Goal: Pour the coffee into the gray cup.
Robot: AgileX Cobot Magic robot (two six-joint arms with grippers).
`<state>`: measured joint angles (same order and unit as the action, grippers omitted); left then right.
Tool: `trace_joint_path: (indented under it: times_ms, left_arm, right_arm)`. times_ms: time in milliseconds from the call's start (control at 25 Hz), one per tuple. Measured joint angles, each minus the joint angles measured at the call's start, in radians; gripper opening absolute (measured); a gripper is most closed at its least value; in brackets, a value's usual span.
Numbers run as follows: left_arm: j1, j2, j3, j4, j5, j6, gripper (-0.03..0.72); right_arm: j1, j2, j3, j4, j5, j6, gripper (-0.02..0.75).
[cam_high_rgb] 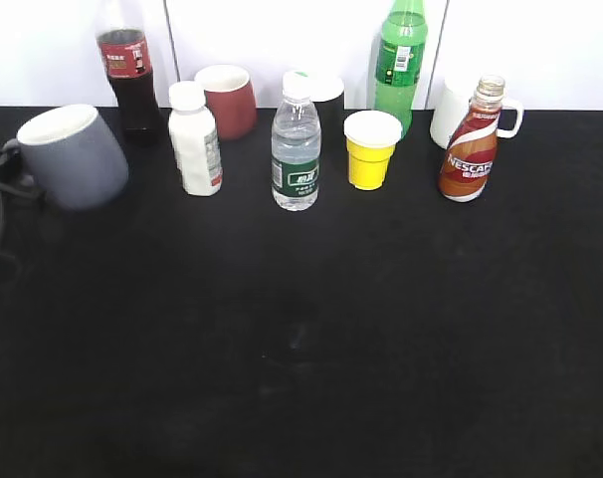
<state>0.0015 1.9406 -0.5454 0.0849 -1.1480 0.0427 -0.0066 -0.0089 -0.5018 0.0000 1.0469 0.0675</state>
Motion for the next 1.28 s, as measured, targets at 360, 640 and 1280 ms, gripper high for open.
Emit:
trace_joint_path:
  times_ms: [360, 640, 1280]
  left_arm:
    - [-0.307, -0.096, 0.088, 0.07, -0.013, 0.001, 0.051]
    - [-0.38, -0.096, 0.088, 0.107, -0.014, 0.002, 0.062]
    - [-0.38, -0.096, 0.088, 0.122, -0.014, 0.002, 0.063]
  right_arm:
    - [0.0, 0.0, 0.0, 0.0, 0.0, 0.0, 0.514]
    - [0.0, 0.107, 0.007, 0.0, -0.423, -0.001, 0.514]
    - [0.0, 1.328, 0.09, -0.109, -1.708, 0.009, 0.514]
